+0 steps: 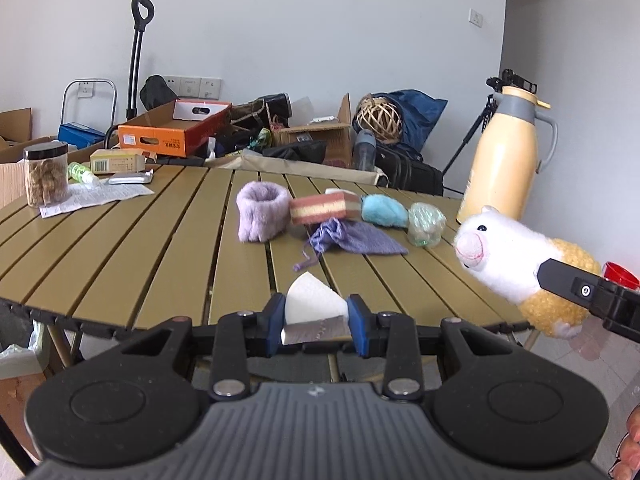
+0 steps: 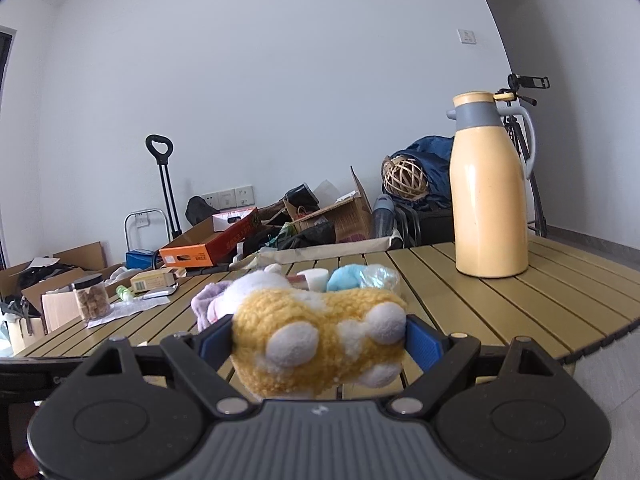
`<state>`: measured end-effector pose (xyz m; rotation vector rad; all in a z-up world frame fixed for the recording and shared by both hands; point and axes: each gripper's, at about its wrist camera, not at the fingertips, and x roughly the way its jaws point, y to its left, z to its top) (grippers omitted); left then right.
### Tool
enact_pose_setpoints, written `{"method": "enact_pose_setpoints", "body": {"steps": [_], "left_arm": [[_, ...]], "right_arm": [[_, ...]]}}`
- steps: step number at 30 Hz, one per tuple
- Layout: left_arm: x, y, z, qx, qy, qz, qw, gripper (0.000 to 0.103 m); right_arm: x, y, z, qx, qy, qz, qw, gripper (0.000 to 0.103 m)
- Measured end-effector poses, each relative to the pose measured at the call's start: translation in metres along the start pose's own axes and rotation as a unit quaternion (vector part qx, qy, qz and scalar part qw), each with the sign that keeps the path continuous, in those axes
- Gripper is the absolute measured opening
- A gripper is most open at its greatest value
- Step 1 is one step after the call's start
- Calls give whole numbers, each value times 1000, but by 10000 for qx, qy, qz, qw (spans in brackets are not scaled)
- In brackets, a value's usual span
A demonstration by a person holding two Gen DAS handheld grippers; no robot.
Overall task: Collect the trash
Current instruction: 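Carry the plush toy and white sponge in both tools down over the black bin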
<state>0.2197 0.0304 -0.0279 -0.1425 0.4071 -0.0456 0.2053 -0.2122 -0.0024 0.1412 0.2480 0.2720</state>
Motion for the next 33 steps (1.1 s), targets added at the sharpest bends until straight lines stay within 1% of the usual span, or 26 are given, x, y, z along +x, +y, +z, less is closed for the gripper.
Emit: {"method": "enact_pose_setpoints", "body": {"steps": [15, 20, 25, 33], "left_arm": [[-26, -7, -38, 199, 372, -202, 9989, 35], [-34, -11, -54, 326, 553, -242, 9976, 35], [-41, -12, -65, 401, 678, -253, 9966, 35], [-48, -4, -77, 328, 868, -220, 9954, 34]], "right_arm": [[-43, 0, -40, 24, 504, -8, 9987, 88], [-52, 2, -53, 58, 713, 6, 9974, 88], [-59, 2, -61, 88, 831, 4, 9965, 88], [-64, 7, -77, 73, 1144, -17, 9934, 88]]}}
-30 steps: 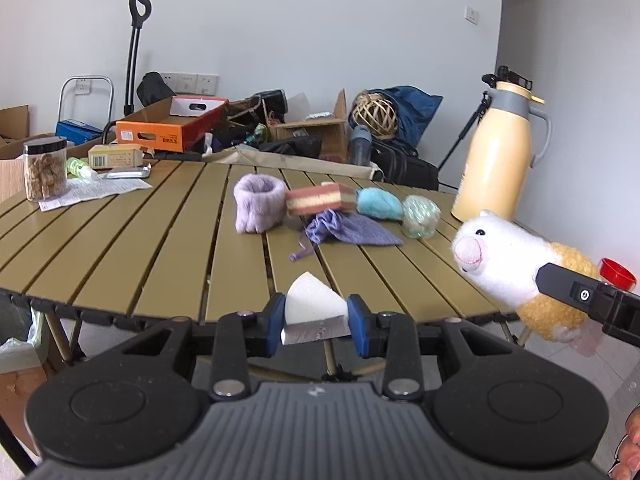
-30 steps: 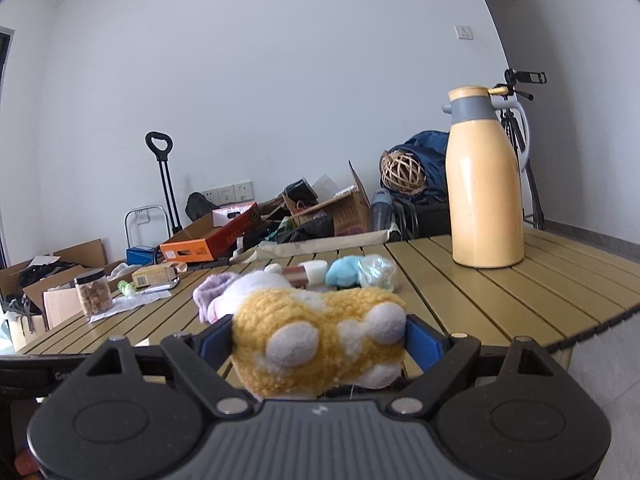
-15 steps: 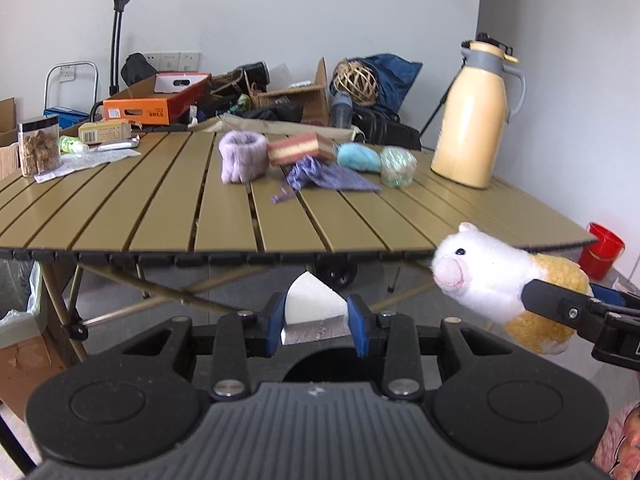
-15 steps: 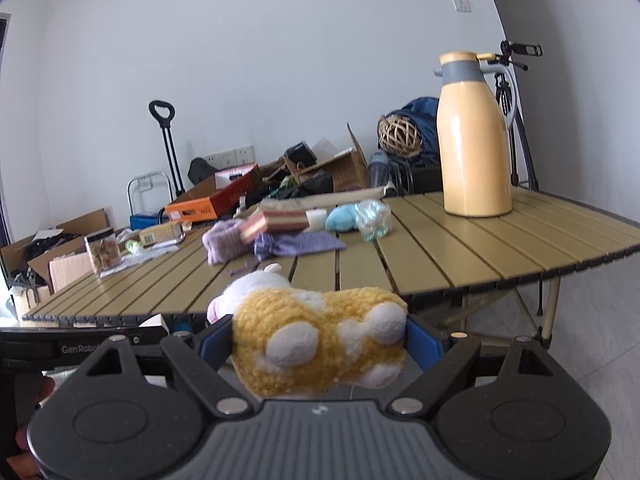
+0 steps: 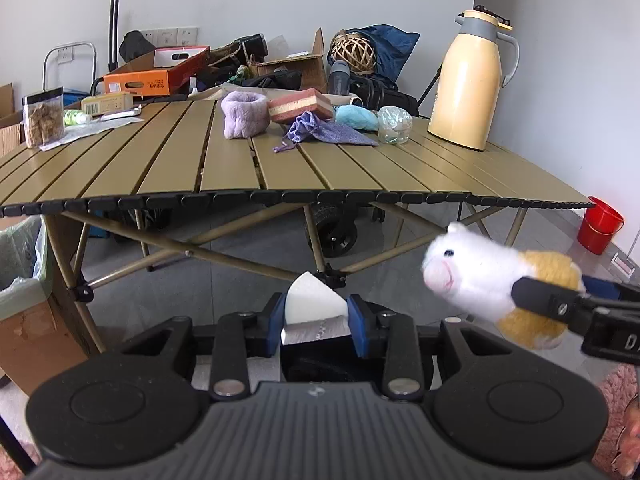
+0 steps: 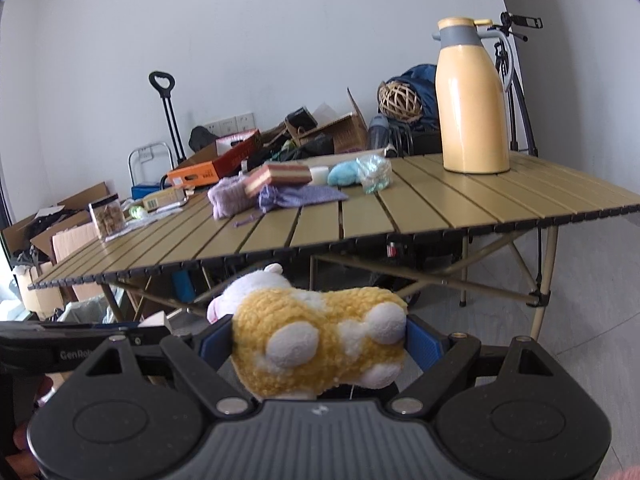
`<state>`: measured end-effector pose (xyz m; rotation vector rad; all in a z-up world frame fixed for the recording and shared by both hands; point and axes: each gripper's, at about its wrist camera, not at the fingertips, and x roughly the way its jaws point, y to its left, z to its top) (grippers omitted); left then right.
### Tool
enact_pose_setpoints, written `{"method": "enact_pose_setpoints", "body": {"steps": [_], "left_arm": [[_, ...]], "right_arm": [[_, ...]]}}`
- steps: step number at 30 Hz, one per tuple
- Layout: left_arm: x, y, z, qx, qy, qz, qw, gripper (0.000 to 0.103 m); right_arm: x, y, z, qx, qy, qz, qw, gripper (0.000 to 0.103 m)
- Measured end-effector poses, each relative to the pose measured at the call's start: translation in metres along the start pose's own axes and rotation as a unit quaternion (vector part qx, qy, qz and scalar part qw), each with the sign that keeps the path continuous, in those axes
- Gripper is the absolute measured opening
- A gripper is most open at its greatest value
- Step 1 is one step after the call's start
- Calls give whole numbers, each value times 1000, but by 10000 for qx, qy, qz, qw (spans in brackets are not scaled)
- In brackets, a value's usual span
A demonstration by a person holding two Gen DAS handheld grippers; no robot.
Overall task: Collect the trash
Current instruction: 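Carry the plush toy and white sponge in both tools down over the black bin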
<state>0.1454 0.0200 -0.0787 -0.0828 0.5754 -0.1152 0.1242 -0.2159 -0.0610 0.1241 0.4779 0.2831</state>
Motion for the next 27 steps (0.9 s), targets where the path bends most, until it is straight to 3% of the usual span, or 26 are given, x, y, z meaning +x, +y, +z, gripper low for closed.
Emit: {"method": "enact_pose_setpoints", "body": {"steps": [13, 21, 27], "left_arm": [[21, 1, -13, 4, 508, -75, 9987, 34], [47, 19, -19, -231, 1124, 209, 9932, 34], [58, 31, -20, -447, 1328, 449, 9891, 34]], "right_arm": [[27, 3, -26, -4, 796, -15, 9968, 88], [60, 5, -40, -20, 1382, -75, 9904, 88], [81, 5, -45, 32, 1686, -181, 9855, 88]]}}
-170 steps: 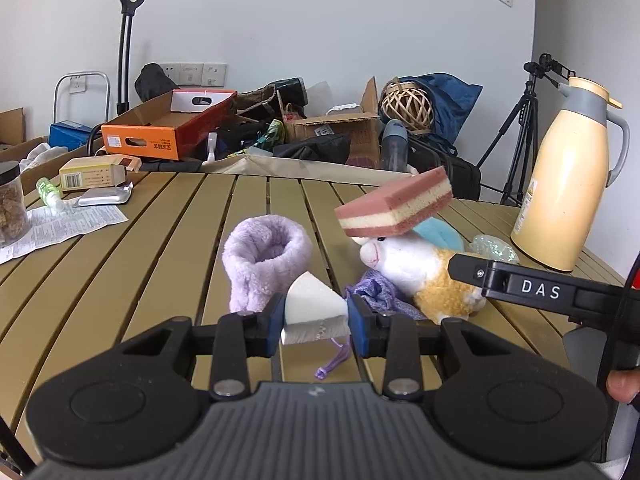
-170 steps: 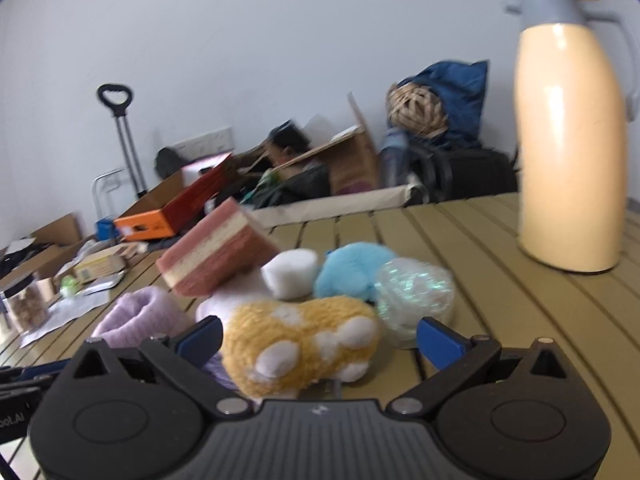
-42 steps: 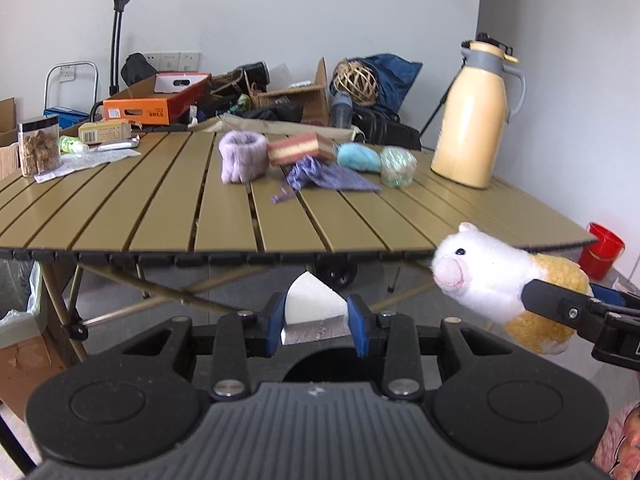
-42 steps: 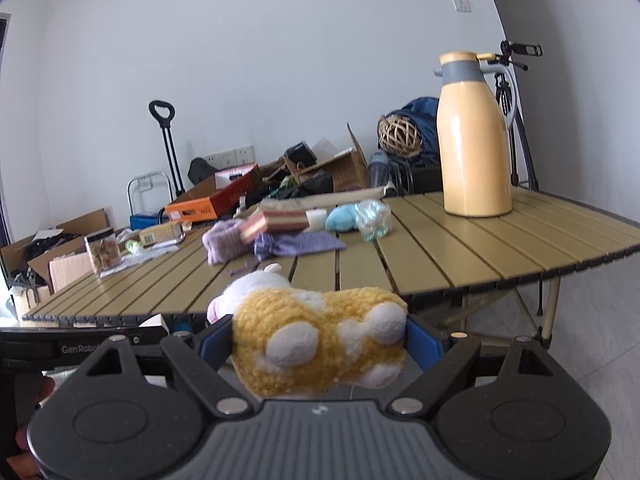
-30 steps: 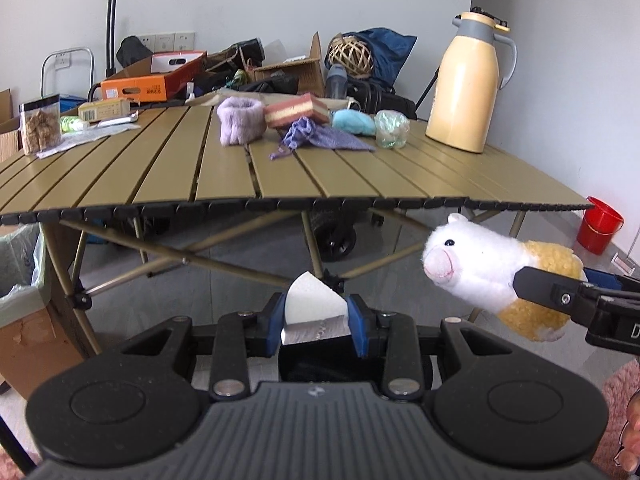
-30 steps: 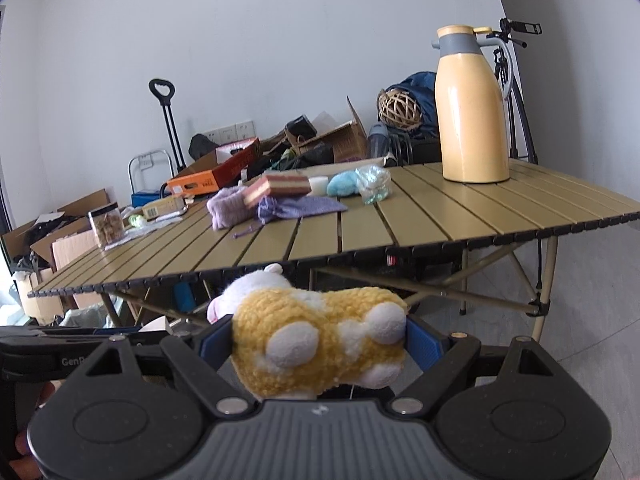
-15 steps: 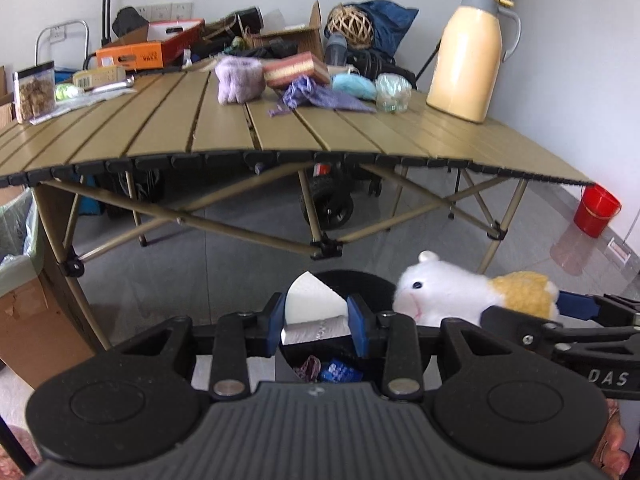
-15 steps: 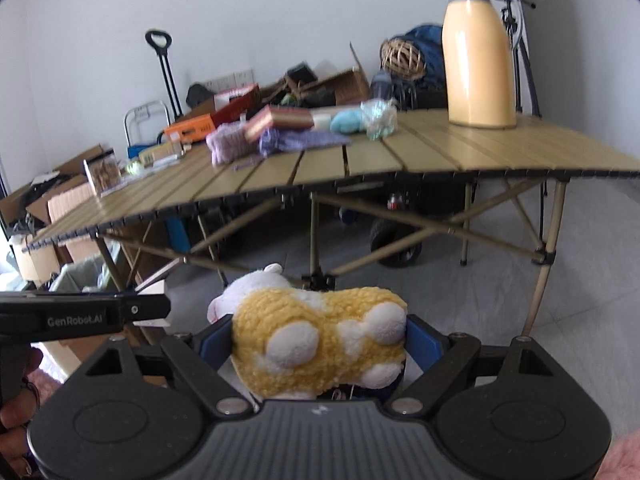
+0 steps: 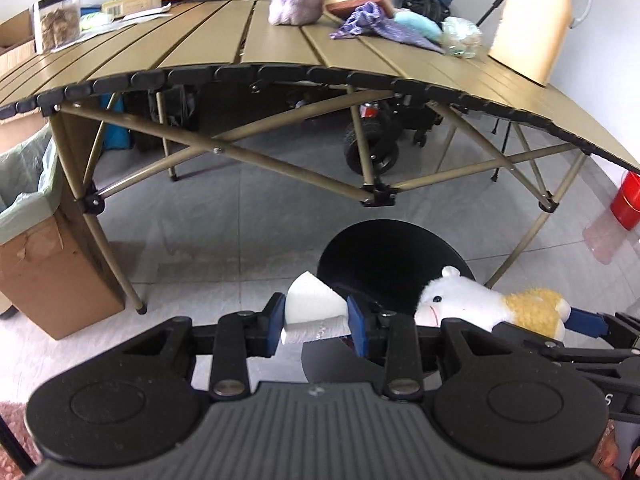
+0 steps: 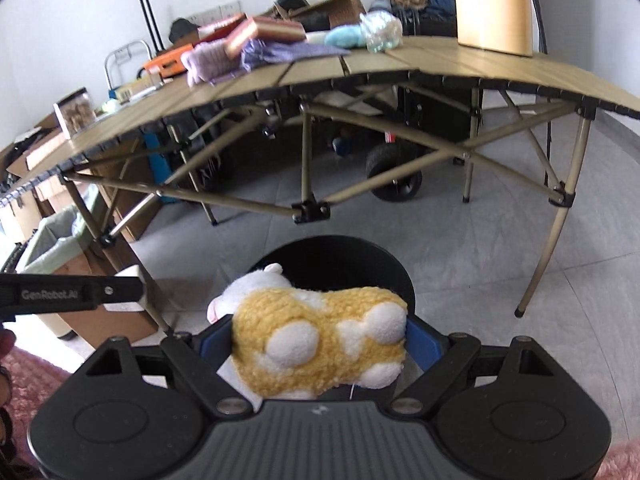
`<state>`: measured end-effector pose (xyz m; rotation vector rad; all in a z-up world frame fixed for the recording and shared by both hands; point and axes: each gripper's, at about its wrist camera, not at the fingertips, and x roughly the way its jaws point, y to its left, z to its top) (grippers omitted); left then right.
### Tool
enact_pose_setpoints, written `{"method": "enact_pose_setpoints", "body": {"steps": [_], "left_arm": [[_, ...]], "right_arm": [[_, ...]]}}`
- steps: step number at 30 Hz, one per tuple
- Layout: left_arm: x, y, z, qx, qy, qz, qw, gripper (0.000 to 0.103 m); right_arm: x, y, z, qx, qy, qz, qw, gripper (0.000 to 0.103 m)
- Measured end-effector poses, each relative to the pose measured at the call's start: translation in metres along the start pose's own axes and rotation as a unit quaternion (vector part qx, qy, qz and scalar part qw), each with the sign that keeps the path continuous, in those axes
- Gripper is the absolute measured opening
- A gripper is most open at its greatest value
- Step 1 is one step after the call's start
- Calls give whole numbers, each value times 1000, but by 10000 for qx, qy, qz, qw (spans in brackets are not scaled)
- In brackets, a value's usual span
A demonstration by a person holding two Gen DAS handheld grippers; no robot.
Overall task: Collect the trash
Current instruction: 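Carry the plush toy and white sponge in both tools down over the black bin, then open the right tool to drop the plush toy into the bin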
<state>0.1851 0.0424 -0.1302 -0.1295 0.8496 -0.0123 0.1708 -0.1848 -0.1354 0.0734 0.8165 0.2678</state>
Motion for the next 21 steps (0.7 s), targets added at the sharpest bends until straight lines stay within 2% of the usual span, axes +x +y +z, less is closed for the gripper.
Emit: {"method": "enact_pose_setpoints", "body": {"steps": [9, 14, 21], "left_arm": [[9, 8, 7, -189, 137, 211, 9995, 34], [19, 13, 9, -285, 364, 355, 9983, 34], [24, 21, 13, -506, 518, 288, 9970, 34]], "right_arm": [[25, 0, 14, 86, 243, -158, 9995, 88], [49, 6, 26, 133, 428, -226, 9987, 88], [81, 10, 35, 111, 716, -349, 9968, 88]]}}
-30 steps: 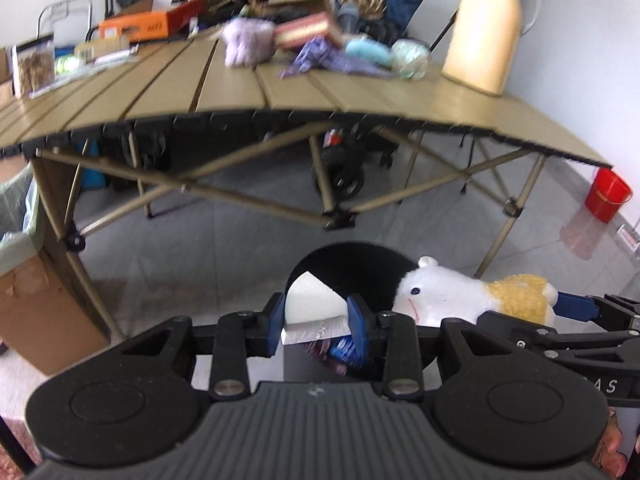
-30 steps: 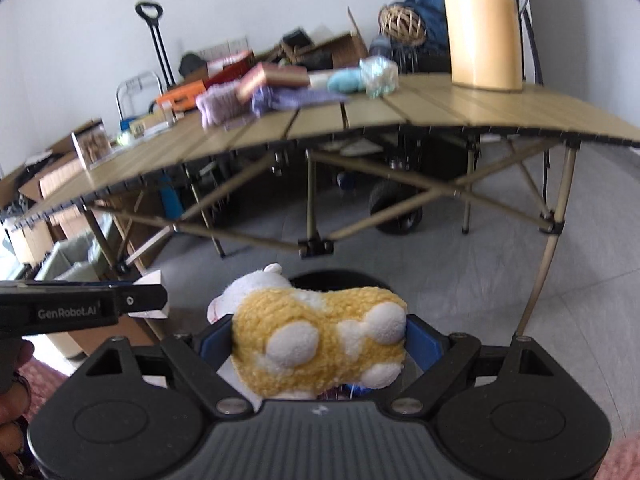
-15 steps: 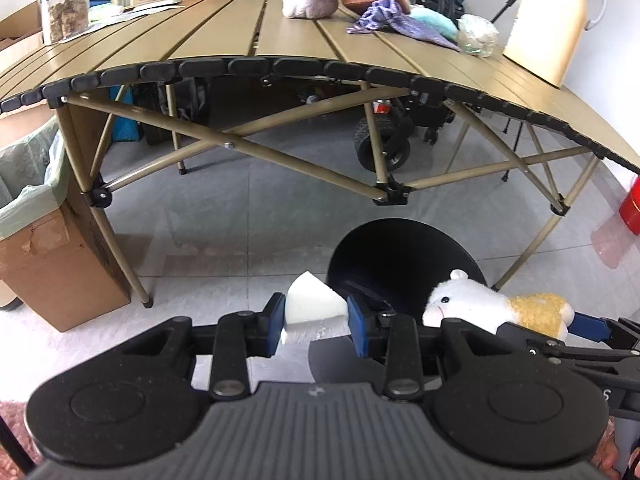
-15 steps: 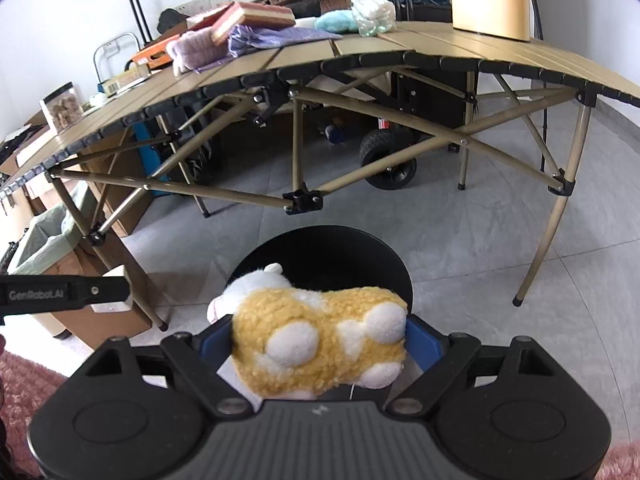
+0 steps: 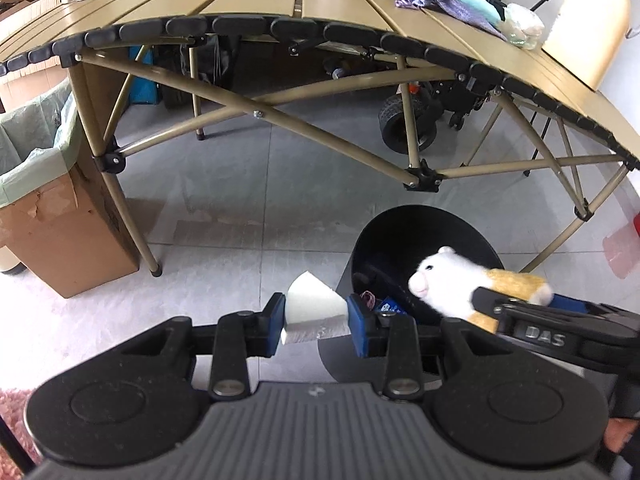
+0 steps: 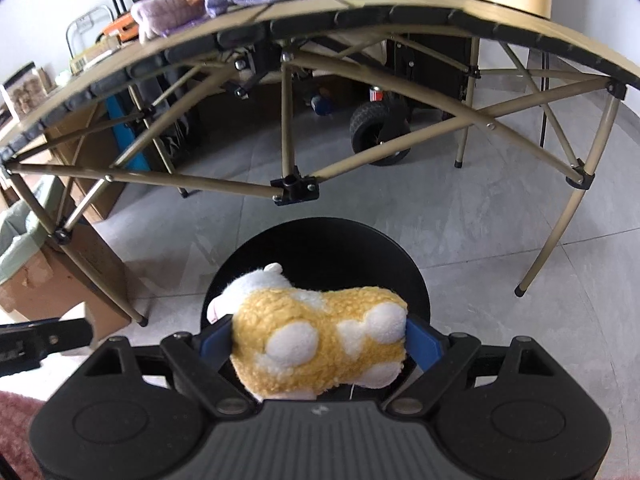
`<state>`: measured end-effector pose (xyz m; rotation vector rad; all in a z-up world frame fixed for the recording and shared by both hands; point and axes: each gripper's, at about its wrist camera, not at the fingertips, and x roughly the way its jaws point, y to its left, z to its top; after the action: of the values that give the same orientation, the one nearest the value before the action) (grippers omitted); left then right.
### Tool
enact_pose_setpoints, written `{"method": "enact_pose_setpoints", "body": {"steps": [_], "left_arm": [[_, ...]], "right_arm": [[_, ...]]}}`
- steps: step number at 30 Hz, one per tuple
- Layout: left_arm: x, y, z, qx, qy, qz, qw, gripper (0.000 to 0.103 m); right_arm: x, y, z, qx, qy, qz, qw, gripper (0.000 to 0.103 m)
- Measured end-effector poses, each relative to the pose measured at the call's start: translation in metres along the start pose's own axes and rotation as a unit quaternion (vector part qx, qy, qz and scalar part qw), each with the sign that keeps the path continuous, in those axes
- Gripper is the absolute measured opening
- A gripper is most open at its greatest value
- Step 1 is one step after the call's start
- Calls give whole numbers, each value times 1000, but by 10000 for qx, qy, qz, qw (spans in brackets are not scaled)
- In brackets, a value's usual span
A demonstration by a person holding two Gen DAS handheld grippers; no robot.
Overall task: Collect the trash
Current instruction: 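Open the right tool to drop the plush toy into the bin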
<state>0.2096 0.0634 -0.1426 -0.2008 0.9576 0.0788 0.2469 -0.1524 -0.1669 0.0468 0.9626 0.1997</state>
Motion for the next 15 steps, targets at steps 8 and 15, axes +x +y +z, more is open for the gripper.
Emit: {"method": "enact_pose_setpoints", "body": {"steps": [8, 15], "left_arm": [[0, -1, 2, -17, 9, 22, 10000, 34], [1, -2, 1, 3, 40, 29, 10000, 34]], "right_arm": [[29, 4, 2, -86, 337, -52, 9994, 89], [38, 0, 3, -31, 383, -27, 9993, 99]]}}
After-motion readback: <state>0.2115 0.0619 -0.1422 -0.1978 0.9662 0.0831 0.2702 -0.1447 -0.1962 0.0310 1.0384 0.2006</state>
